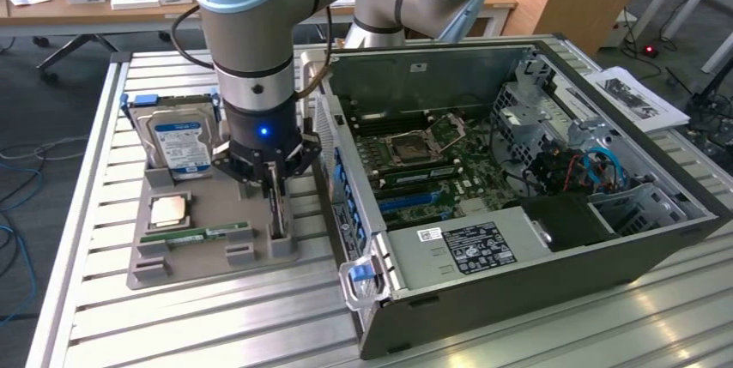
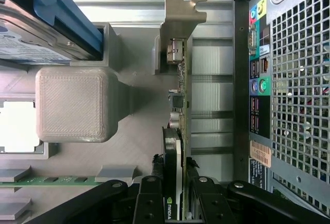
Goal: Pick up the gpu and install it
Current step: 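Pick up the gpu and move the gpu toward the slot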
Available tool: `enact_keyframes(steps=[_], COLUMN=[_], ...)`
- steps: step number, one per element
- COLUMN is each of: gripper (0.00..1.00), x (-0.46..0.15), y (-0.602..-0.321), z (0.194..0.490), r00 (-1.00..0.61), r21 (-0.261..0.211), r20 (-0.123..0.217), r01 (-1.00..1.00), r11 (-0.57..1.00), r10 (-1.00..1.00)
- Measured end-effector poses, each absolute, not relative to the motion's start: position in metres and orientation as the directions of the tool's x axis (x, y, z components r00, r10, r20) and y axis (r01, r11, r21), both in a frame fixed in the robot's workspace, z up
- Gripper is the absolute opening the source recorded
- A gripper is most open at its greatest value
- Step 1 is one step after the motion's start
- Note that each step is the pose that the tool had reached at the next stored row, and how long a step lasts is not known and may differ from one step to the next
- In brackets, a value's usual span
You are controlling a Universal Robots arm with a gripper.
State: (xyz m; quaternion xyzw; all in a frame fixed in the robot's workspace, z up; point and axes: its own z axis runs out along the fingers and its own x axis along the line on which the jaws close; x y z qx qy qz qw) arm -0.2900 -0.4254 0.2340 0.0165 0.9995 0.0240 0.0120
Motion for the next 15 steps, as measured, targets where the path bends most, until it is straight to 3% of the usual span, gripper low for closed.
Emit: enact_keyframes(steps=[15], gripper=[0.27], x=[-0.290], y=[-0.425], z=[0.255], r00=[-0.999], r21=[0.048], r20=[-0.023], r01=[0.032], r11=[0.998], r10=[0.034])
